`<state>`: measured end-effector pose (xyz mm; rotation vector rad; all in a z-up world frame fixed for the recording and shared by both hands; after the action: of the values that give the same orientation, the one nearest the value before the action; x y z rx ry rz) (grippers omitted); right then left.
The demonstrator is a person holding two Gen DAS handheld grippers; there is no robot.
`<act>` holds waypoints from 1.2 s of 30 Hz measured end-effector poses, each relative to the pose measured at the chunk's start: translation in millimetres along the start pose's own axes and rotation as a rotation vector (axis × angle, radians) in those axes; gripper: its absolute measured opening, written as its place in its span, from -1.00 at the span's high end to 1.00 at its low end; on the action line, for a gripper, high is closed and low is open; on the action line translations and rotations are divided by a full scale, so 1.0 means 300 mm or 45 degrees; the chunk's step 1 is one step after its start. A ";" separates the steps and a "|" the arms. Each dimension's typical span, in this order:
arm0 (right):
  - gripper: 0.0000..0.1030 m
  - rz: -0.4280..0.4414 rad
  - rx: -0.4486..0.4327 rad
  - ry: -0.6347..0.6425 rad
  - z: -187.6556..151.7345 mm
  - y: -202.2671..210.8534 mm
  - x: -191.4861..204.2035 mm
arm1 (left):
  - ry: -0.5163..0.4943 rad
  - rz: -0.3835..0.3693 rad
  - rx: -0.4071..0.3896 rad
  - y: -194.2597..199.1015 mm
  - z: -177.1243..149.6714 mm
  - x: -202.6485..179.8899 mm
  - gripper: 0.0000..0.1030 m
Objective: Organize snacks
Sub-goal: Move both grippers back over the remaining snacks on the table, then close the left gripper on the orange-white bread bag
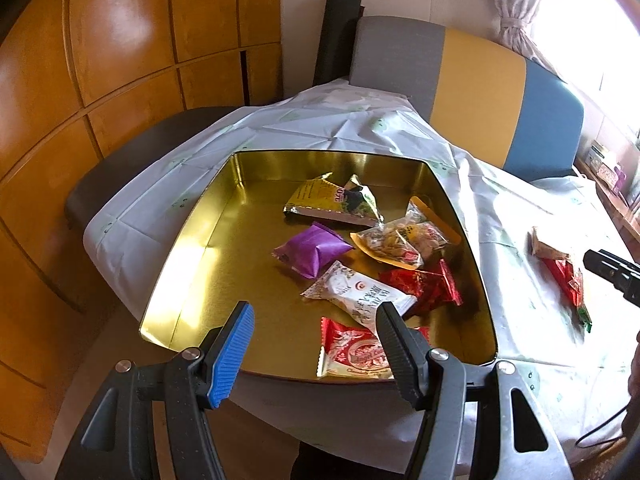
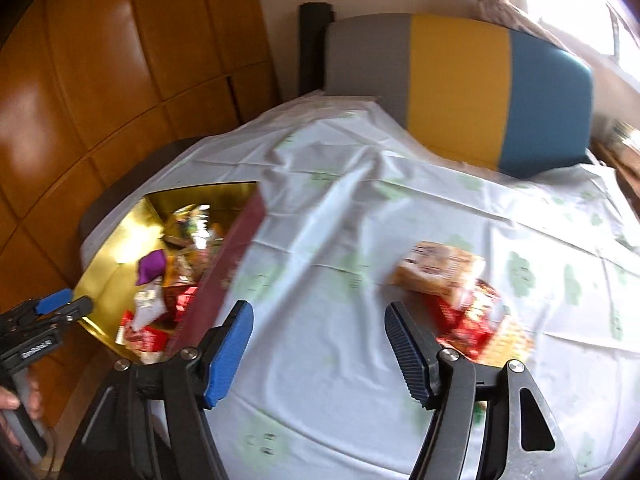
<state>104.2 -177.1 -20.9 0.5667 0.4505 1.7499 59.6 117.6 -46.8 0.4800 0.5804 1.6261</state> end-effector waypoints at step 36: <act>-0.62 -0.516 0.056 -0.550 -0.067 0.105 -0.734 | -0.107 -0.651 0.360 -0.132 0.071 -0.686 -0.25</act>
<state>111.6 -398.5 -49.6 0.8019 0.2735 1.1930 130.6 -80.7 -50.5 0.5508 0.8012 1.0383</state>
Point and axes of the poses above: each gripper's, at about its wrist camera, not at the fingertips, and y roughly against the way its jaws point, x to its left, z to its top, the point moved 5 cm from there along -y, roughly the way its jaws point, and after that the axes turned 12 degrees about -x, right-handed, at the moved point
